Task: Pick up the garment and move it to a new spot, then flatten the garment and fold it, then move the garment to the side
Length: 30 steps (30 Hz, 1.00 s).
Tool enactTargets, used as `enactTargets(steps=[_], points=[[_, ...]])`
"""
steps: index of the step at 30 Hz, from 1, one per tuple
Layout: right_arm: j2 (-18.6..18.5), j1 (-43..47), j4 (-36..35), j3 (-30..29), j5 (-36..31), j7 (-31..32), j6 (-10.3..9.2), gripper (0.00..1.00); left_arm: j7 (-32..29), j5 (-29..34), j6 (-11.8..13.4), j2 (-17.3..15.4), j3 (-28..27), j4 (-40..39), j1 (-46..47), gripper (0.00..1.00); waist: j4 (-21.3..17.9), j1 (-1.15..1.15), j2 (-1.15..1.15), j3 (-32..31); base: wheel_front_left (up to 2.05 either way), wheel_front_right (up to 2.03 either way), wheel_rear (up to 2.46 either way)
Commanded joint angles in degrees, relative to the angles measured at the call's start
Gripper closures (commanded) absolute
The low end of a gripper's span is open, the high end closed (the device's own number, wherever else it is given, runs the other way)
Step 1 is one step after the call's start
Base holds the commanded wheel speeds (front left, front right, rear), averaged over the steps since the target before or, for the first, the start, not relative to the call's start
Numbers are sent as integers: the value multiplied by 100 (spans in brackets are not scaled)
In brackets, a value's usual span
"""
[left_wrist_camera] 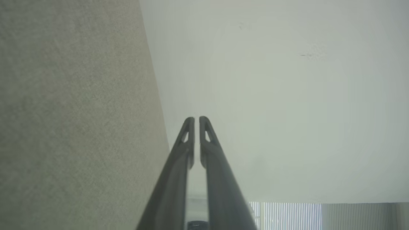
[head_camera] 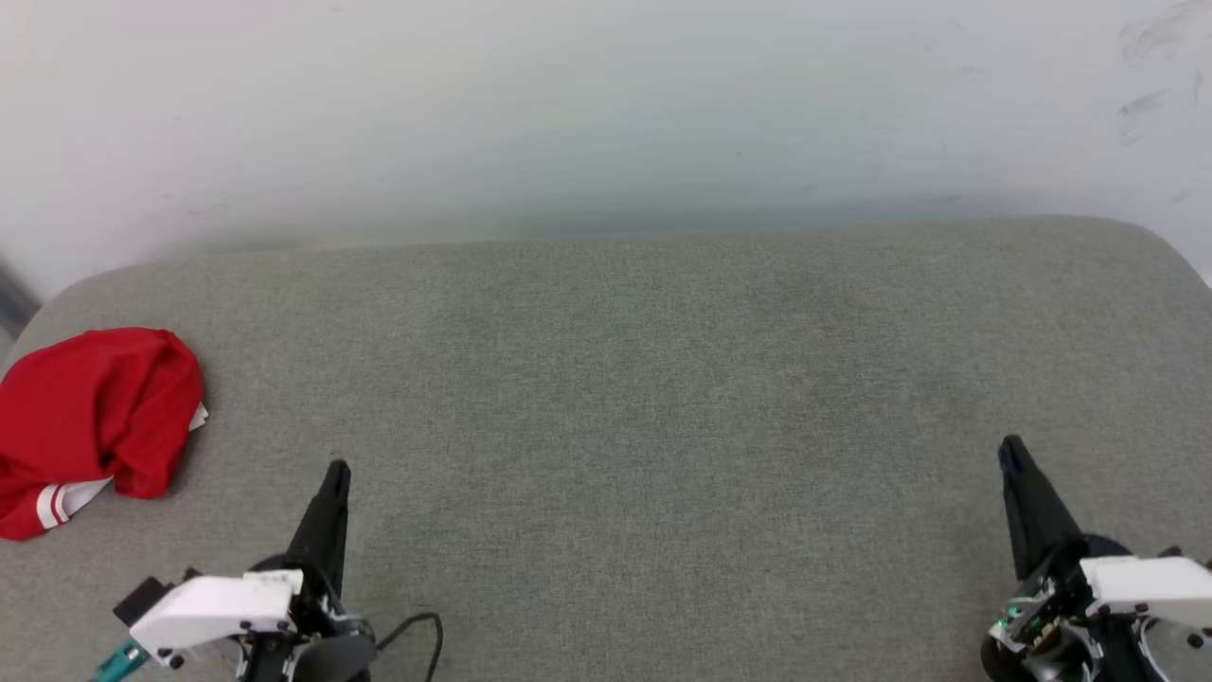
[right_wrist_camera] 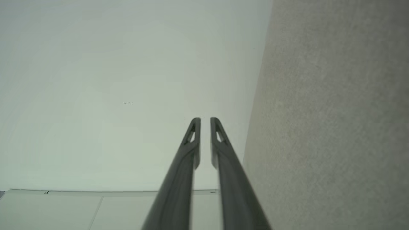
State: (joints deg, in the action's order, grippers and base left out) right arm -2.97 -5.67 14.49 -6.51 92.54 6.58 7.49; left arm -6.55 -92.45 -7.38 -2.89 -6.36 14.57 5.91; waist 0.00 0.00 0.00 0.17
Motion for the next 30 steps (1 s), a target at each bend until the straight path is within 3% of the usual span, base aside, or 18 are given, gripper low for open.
enactTargets(steps=[1, 16, 23, 30], points=[[1, 94, 99, 4, 0, -2, 0, 0, 2, 1, 0, 9, 12, 92, -97, 0, 0, 0, 0, 1, 0, 0, 0], [2, 182, 11, 228, -395, -415, 0, 0, 413, 347, -3, 10, -47, 1, -269, 0, -4, 0, 0, 7, 0, 0, 0], [3, 168, -69, 182, -1047, -590, 0, 0, 589, 675, -4, 9, -198, 19, -294, 0, -4, 0, 0, 10, 0, 0, 0], [4, 114, -309, 149, -2151, -754, 1, 0, 752, 1324, -5, 8, -516, -190, -271, 0, -3, 0, 0, 26, 0, 0, 0]])
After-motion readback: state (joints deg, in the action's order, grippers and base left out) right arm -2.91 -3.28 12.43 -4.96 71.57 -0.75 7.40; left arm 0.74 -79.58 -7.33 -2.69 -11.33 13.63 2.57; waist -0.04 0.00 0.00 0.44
